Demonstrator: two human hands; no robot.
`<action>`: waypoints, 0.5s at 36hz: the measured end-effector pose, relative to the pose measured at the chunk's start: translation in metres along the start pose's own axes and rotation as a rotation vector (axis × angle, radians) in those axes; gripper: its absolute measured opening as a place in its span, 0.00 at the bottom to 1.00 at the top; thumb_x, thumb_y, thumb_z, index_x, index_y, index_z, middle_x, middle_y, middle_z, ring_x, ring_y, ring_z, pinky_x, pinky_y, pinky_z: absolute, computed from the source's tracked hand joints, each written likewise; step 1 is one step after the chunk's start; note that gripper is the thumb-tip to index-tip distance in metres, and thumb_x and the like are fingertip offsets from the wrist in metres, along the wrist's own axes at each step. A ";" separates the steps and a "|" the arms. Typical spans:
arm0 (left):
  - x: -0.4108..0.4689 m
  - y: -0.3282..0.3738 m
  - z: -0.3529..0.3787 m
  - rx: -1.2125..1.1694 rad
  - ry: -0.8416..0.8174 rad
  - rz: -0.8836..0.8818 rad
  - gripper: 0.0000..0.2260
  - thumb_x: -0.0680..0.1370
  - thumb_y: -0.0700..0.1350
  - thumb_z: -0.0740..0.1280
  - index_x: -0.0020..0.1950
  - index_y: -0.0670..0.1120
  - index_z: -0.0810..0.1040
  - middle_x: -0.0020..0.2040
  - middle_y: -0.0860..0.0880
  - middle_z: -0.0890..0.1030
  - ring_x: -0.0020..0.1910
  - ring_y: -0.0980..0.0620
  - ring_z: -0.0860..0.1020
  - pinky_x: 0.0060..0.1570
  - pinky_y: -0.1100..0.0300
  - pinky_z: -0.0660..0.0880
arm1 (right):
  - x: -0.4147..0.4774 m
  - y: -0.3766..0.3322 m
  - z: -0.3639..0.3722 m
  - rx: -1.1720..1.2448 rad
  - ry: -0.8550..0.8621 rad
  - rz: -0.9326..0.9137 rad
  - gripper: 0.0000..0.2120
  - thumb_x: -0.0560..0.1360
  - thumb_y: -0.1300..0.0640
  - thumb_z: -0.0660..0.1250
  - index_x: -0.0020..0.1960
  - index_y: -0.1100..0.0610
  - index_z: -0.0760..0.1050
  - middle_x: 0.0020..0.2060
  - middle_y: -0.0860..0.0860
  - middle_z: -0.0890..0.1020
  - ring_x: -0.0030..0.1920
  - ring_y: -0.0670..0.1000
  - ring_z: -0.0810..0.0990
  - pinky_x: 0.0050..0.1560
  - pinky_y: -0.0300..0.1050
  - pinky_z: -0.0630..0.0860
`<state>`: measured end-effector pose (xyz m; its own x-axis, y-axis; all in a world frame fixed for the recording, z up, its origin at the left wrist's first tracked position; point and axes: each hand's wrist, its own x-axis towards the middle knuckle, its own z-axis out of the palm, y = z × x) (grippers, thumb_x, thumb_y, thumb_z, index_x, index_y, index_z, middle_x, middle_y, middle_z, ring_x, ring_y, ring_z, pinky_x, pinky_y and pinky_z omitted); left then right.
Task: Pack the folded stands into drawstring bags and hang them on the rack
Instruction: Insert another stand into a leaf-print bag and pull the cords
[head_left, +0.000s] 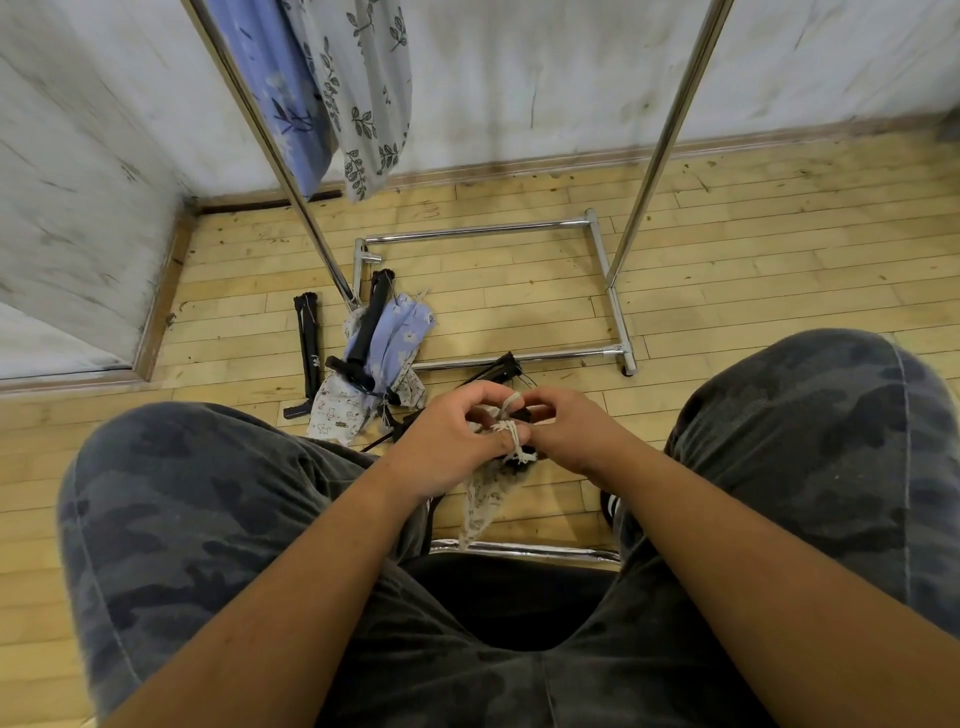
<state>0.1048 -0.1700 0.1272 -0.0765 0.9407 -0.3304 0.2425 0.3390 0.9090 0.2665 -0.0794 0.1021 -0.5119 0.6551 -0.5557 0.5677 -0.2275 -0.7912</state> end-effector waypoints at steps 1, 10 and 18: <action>0.000 0.000 0.000 0.022 0.002 -0.003 0.11 0.77 0.51 0.76 0.58 0.57 0.81 0.49 0.49 0.83 0.45 0.56 0.81 0.47 0.62 0.81 | 0.001 0.001 0.001 -0.008 -0.009 0.004 0.20 0.75 0.54 0.77 0.65 0.51 0.79 0.54 0.51 0.84 0.46 0.49 0.82 0.42 0.42 0.78; -0.004 0.008 0.005 0.030 0.002 0.044 0.11 0.76 0.48 0.77 0.57 0.55 0.81 0.47 0.55 0.82 0.41 0.58 0.76 0.43 0.67 0.75 | 0.003 0.002 -0.001 -0.085 -0.042 0.020 0.20 0.74 0.57 0.77 0.64 0.53 0.78 0.51 0.50 0.83 0.44 0.47 0.80 0.41 0.41 0.77; -0.008 0.012 0.009 0.013 -0.010 0.062 0.12 0.76 0.47 0.77 0.58 0.54 0.82 0.45 0.56 0.81 0.39 0.58 0.74 0.41 0.66 0.75 | 0.009 0.010 -0.001 -0.187 -0.023 0.062 0.21 0.72 0.57 0.79 0.63 0.50 0.78 0.51 0.50 0.83 0.50 0.49 0.82 0.49 0.48 0.82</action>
<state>0.1168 -0.1734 0.1384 -0.0507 0.9598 -0.2759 0.2587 0.2795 0.9246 0.2681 -0.0749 0.0889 -0.4852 0.6269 -0.6096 0.7078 -0.1278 -0.6948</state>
